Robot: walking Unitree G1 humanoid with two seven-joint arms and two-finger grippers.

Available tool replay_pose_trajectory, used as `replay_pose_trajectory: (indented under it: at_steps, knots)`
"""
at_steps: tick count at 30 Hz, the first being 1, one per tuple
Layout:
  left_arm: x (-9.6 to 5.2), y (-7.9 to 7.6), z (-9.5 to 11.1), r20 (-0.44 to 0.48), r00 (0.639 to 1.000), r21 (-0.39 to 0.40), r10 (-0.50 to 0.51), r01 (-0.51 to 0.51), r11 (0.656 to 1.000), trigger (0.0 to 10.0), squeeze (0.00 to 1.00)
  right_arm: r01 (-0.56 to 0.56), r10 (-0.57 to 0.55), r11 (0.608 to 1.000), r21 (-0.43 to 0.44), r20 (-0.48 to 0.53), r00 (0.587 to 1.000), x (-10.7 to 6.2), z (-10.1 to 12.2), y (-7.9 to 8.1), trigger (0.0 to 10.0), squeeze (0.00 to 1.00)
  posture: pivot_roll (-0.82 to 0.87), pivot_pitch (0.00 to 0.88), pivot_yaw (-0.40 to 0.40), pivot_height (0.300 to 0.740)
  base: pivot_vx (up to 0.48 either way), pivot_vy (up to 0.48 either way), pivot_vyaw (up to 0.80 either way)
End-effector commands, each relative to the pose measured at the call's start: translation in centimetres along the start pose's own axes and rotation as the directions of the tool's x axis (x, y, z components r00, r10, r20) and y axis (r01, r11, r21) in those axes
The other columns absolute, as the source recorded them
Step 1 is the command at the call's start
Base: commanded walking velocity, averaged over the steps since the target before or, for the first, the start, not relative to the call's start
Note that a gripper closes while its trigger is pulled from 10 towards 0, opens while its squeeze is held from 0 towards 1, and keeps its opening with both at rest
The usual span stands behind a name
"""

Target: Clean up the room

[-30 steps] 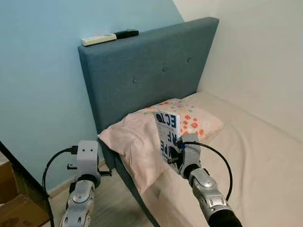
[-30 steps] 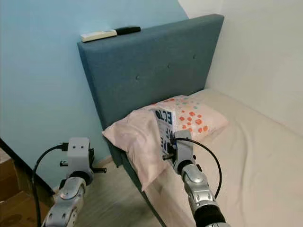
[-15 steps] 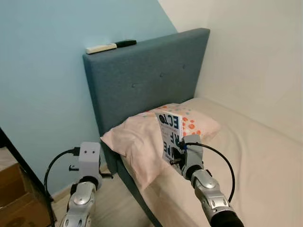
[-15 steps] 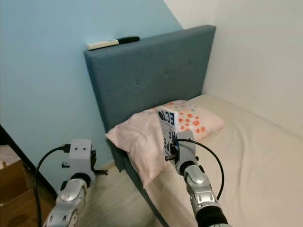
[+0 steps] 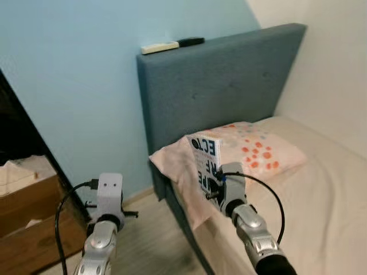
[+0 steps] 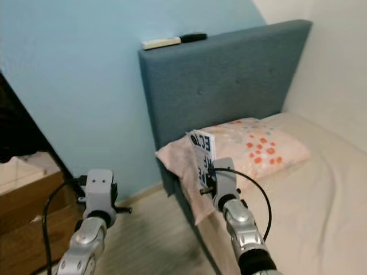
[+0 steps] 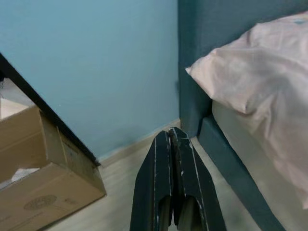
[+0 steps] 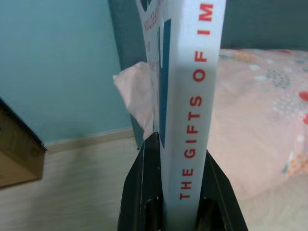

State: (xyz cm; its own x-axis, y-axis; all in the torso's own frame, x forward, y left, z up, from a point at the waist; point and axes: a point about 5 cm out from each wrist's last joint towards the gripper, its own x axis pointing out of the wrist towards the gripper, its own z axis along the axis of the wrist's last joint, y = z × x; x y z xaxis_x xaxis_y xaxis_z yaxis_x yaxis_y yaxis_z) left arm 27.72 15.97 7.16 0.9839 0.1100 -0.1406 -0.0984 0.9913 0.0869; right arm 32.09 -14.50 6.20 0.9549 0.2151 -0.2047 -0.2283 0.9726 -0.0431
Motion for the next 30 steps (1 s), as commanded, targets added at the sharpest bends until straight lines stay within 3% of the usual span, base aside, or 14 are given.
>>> replay_pose_trajectory:
  at_steps: [1,5,7,20,28,30]
  knots:
    - [-0.1,0.3,0.0,-0.004,1.0,0.015,0.002,-0.002,1.0,10.0,0.0,0.004,-0.004,1.0,0.01,0.018,1.0,0.0,0.3,0.1,10.0,0.0,0.0,0.081,-0.028,0.74,0.0,0.0,0.8]
    - [-0.1,0.2,0.0,-0.005,1.0,0.019,-0.002,0.002,1.0,10.0,0.0,0.012,-0.012,1.0,0.011,0.017,1.0,0.0,0.2,0.0,10.0,0.0,0.0,0.084,-0.025,0.74,0.0,0.0,0.8]
    - [0.0,0.1,0.0,-0.013,1.0,0.026,-0.015,0.015,1.0,10.0,0.0,0.059,-0.06,0.997,0.047,0.018,0.998,-0.2,0.1,-0.6,10.0,0.0,0.0,0.087,-0.021,0.74,0.0,0.0,0.0]
    - [0.3,-0.5,0.0,-0.043,0.997,0.078,-0.067,0.07,0.994,10.0,0.0,0.071,-0.072,0.996,0.045,0.012,0.997,-0.3,-0.1,-0.8,10.0,0.0,0.0,0.086,-0.016,0.74,0.0,0.0,0.0]
    - [0.6,-0.7,-0.2,-0.064,0.995,0.077,-0.079,0.084,0.993,10.0,0.0,0.076,-0.077,0.996,0.049,0.008,0.997,-0.4,-0.2,-0.9,10.0,0.0,-0.01,0.083,-0.015,0.74,0.0,-0.394,0.0]
    - [0.7,-0.4,-0.5,-0.091,0.994,0.028,-0.052,0.055,0.998,10.0,0.0,0.076,-0.077,0.996,0.048,0.006,0.997,-0.4,-0.3,-0.9,10.0,0.0,-0.01,0.081,-0.017,0.74,0.0,0.0,0.0]
